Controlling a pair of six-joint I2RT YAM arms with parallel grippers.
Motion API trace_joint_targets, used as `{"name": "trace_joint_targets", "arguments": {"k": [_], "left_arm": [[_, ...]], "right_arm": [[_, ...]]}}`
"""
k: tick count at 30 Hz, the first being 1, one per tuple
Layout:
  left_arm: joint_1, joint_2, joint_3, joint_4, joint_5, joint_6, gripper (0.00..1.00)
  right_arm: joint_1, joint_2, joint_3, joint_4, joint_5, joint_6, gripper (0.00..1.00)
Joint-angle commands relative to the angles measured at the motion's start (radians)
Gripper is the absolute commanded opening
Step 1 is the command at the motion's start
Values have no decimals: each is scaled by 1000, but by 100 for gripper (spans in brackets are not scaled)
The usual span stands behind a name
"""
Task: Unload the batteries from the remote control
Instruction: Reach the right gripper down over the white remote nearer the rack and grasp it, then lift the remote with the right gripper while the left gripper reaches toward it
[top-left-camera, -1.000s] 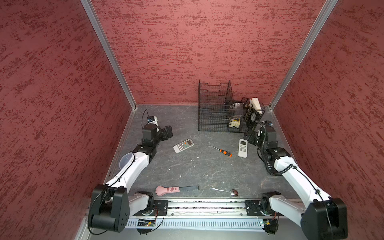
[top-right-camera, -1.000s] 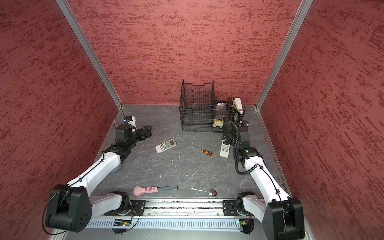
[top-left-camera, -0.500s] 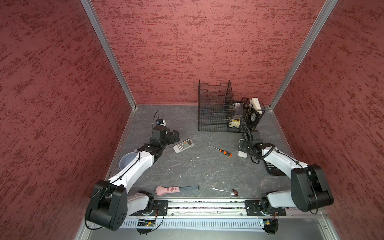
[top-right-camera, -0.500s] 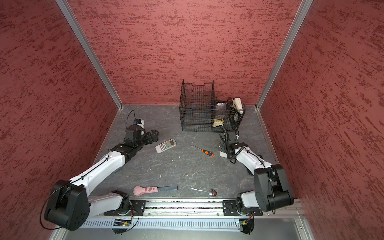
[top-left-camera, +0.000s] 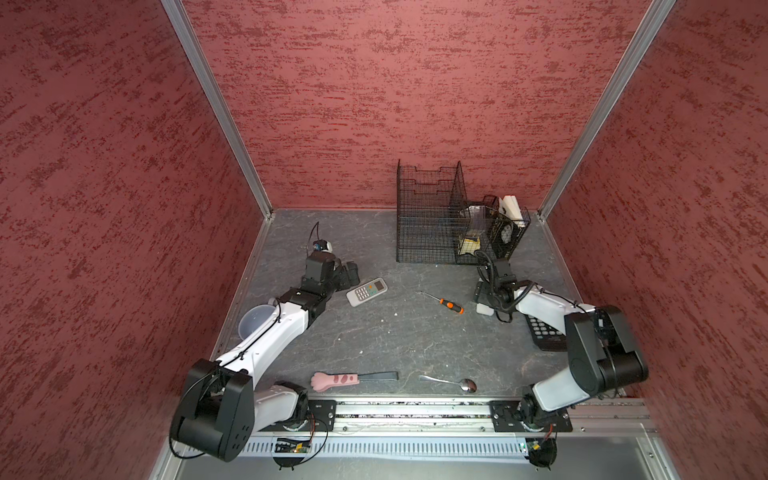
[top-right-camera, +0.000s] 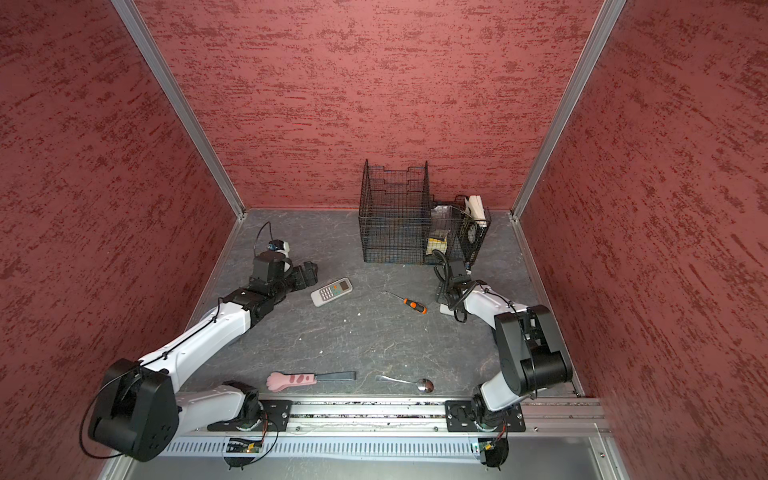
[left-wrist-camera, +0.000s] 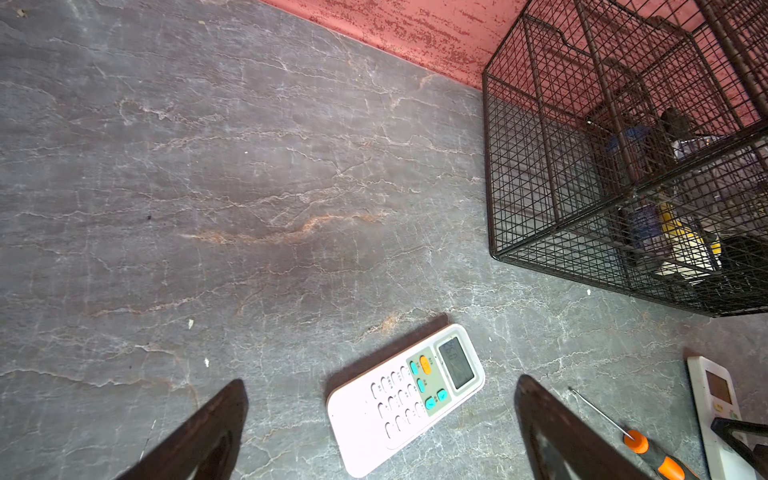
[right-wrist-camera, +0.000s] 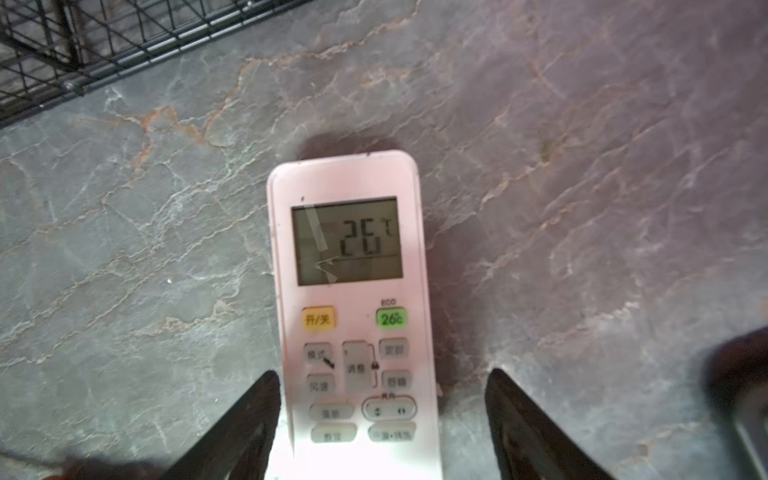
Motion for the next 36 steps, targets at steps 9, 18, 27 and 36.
{"name": "trace_joint_targets", "arguments": {"k": [9,18,27,36], "left_arm": [[-10,4,6,-18,-9,-18,99],[-11,1,3,-22,3,-28,99],[-18,26,90,-157,24,-112,99],[-58,71,199,-317,143,-220,99]], "right_arm": [[104,31,-18,-55,42,86,76],[112,-13,-70,-58,65,122,59],[117,-146,-86,-86,54,83,25],[282,-243,7,-262,237,5,19]]}}
